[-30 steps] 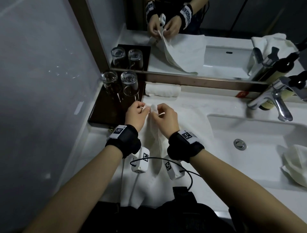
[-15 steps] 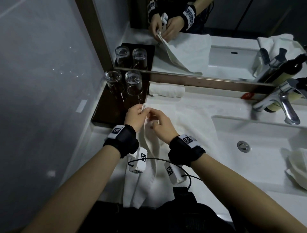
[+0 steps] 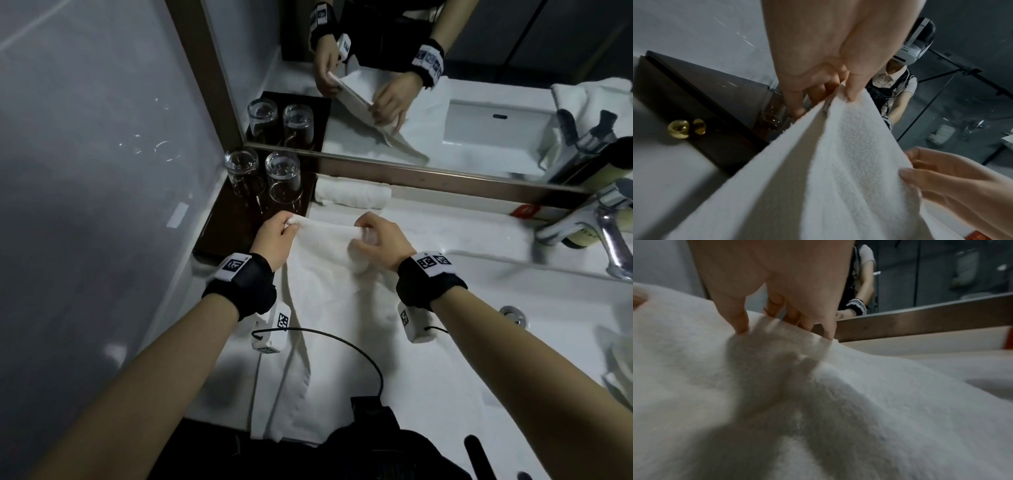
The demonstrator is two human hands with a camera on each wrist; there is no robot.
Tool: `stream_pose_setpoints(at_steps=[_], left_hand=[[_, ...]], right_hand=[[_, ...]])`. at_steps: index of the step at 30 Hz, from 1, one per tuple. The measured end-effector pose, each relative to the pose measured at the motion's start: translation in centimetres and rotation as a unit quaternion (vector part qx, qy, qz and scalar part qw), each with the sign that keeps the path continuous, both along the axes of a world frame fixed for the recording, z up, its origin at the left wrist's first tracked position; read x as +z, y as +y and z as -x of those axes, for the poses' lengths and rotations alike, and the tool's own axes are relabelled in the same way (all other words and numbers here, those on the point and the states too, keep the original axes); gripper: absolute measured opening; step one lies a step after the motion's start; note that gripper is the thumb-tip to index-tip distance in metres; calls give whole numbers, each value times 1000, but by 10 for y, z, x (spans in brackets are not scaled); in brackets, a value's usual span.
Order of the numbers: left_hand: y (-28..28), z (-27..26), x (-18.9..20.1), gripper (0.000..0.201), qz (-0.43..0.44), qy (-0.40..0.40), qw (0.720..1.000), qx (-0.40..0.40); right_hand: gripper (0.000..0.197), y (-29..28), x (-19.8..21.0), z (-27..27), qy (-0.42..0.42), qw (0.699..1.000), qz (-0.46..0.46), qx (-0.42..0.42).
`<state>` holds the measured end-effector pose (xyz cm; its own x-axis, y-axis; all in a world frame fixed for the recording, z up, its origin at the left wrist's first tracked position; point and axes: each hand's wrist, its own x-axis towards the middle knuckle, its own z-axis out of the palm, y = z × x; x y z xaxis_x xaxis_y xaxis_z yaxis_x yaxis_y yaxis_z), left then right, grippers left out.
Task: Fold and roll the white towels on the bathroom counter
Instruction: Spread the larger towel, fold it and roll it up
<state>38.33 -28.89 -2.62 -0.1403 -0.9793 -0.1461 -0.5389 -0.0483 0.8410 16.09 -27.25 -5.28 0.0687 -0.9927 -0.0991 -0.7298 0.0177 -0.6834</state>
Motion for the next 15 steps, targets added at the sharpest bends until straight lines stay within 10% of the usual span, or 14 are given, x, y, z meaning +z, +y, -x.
stream_pose_setpoints(at_steps=[3,9,15], left_hand=[[-9,-5,-4,22,-17,-10,1000,22],[-29,-11,-16,20,-19,-38,999,34],[-46,-24,-28,20,-25,-75,996,45]], right_hand=[[18,-4,-12,20,-9,999,-13,-36],[48,-8,-34,68,305,948,-89,32],[31,-3,-40,134,309,943,-112,-41]])
